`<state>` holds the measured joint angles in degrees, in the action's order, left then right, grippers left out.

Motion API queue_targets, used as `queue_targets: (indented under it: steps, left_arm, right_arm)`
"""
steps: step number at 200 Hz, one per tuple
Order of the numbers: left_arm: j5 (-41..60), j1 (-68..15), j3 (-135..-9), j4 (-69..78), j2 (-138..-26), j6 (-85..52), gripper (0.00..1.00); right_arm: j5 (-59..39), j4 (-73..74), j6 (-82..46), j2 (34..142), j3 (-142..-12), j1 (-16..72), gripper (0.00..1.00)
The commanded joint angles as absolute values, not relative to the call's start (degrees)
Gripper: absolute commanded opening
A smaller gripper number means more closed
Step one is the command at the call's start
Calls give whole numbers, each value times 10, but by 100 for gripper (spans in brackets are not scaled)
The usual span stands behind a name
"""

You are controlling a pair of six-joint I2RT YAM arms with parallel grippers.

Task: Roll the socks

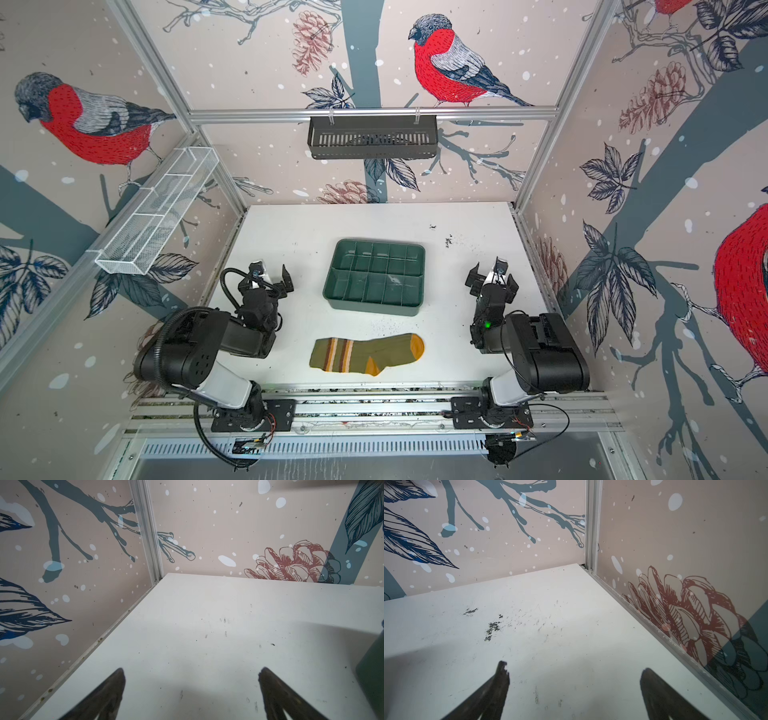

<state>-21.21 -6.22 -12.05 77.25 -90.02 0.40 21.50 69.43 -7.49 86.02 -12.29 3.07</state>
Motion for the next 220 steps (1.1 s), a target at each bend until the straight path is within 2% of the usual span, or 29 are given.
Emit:
queue_targets:
  steps: [1,52,82,98,113,129,145,158,174,187,198,220]
  left_arm:
    - [-215,-62,-122,789,-900,4,99]
    - [-188,-52,-129,770,-897,-1,96]
    - [-145,-39,-133,755,-893,-2,76]
    - [-143,-38,-135,755,-892,0,65]
    - [-150,-40,-178,646,-850,-1,49]
    - [-134,-41,-229,532,-819,12,39]
    - [-155,-60,-301,391,-796,-9,36]
    - [-123,-62,-378,249,-790,-52,34]
    - [-53,-62,-453,131,-807,-79,30]
    - [1,-62,-496,72,-830,-93,29]
    - [52,-62,-526,35,-853,-104,27]
    - [141,-71,-568,-13,-900,-113,21]
  right_arm:
    - [219,706,-74,860,-124,32,100]
    - [220,707,-75,860,-123,32,100]
    - [221,704,-74,851,-127,30,95]
    - [210,603,-76,811,-162,25,91]
    - [191,500,-87,765,-199,18,89]
    - [170,405,-107,729,-237,17,88]
    - [123,262,-143,725,-314,17,85]
    - [47,120,-155,751,-400,18,81]
    - [-58,-21,-181,800,-491,21,68]
    - [-140,-59,-199,825,-515,34,58]
    - [-166,-68,-211,837,-516,54,52]
    - [-186,-92,-223,858,-520,109,49]
